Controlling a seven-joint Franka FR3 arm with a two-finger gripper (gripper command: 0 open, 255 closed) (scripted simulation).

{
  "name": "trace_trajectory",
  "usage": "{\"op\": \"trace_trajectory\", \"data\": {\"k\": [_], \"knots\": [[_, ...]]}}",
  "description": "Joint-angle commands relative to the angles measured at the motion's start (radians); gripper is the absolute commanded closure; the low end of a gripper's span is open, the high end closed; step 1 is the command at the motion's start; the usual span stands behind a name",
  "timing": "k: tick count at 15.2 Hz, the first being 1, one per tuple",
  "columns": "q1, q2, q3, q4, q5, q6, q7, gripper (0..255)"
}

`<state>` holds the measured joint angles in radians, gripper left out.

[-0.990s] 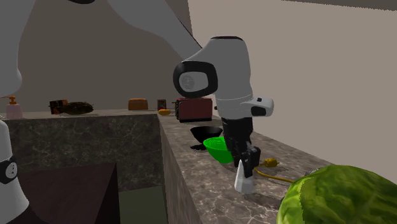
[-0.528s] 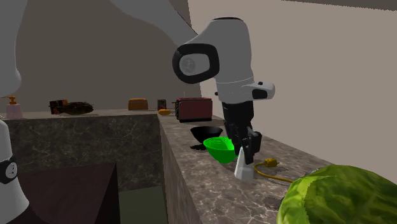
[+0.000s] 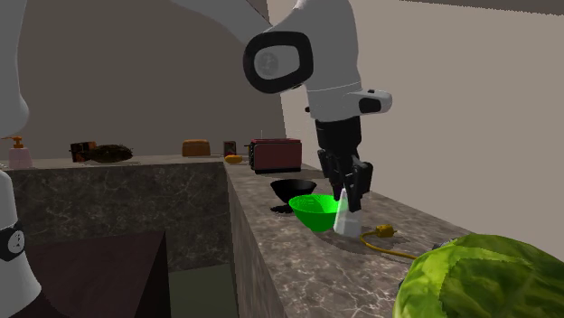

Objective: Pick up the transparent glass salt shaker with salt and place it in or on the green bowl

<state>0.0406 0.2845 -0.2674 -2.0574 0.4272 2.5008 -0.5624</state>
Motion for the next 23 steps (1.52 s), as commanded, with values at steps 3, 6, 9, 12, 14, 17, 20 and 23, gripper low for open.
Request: {"op": "trace_trajectory", "data": {"k": [3, 6, 9, 12, 14, 17, 20, 23], "knots": [[0.007, -0.034, -0.012, 0.012, -0.031, -0.042, 0.028, 255], [0.011, -0.058, -0.019, 0.023, -0.052, -0.074, 0.047, 255], [0.015, -0.080, -0.025, 0.036, -0.073, -0.106, 0.066, 255], [0.047, -0.090, -0.013, 0.036, -0.094, -0.104, 0.125, 255], [0.078, -0.092, 0.001, 0.037, -0.110, -0.096, 0.179, 255], [0.123, -0.088, 0.021, 0.047, -0.134, -0.088, 0.261, 255], [0.167, -0.076, 0.041, 0.067, -0.158, -0.084, 0.342, 255], [0.211, -0.057, 0.060, 0.099, -0.182, -0.085, 0.422, 255]]}}
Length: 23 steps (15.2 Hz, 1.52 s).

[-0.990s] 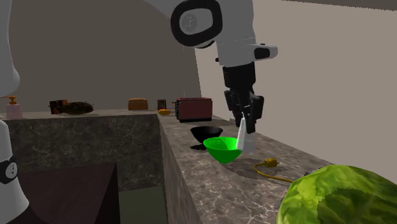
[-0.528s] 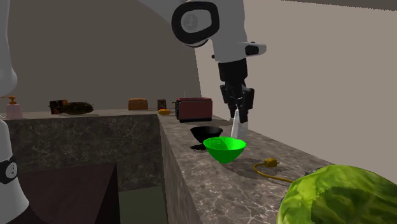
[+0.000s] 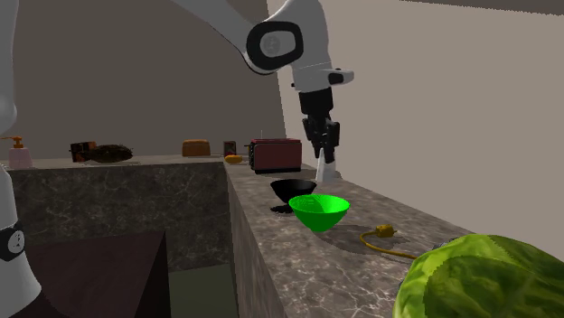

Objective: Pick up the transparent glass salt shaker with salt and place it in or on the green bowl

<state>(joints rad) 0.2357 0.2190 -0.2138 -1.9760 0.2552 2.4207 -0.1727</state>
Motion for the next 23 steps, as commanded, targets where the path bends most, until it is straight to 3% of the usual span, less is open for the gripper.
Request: {"op": "trace_trajectory", "data": {"k": [1, 5, 23], "knots": [[0.030, 0.016, 0.012, 0.030, -0.017, -0.007, 0.058, 255], [0.079, 0.049, 0.030, 0.084, -0.043, -0.017, 0.146, 255], [0.061, 0.168, 0.060, 0.023, 0.022, 0.158, 0.086, 255]]}}
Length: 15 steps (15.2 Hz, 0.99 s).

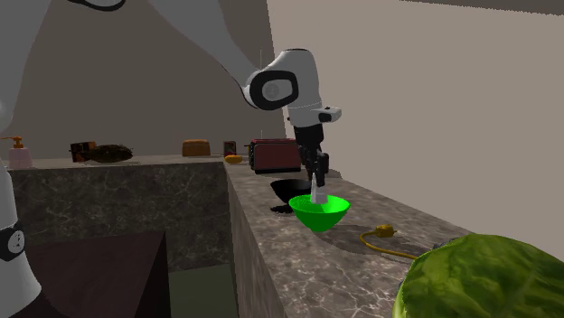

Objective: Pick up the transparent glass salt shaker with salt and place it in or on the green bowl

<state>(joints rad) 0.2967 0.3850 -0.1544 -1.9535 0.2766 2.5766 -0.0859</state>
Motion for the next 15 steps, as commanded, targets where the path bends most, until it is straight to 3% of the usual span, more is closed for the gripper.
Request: {"op": "trace_trajectory", "data": {"k": [1, 5, 6, 11, 15], "knots": [[0.000, 0.002, 0.001, 0.000, 0.001, 0.003, -0.001, 255], [0.000, 0.002, 0.001, 0.000, 0.001, 0.003, -0.001, 255], [0.000, 0.002, 0.001, 0.000, 0.001, 0.003, -0.001, 0], [0.000, 0.002, 0.001, 0.000, 0.001, 0.002, -0.001, 0], [0.011, -0.105, -0.023, -0.024, -0.038, -0.079, 0.025, 0]]}}
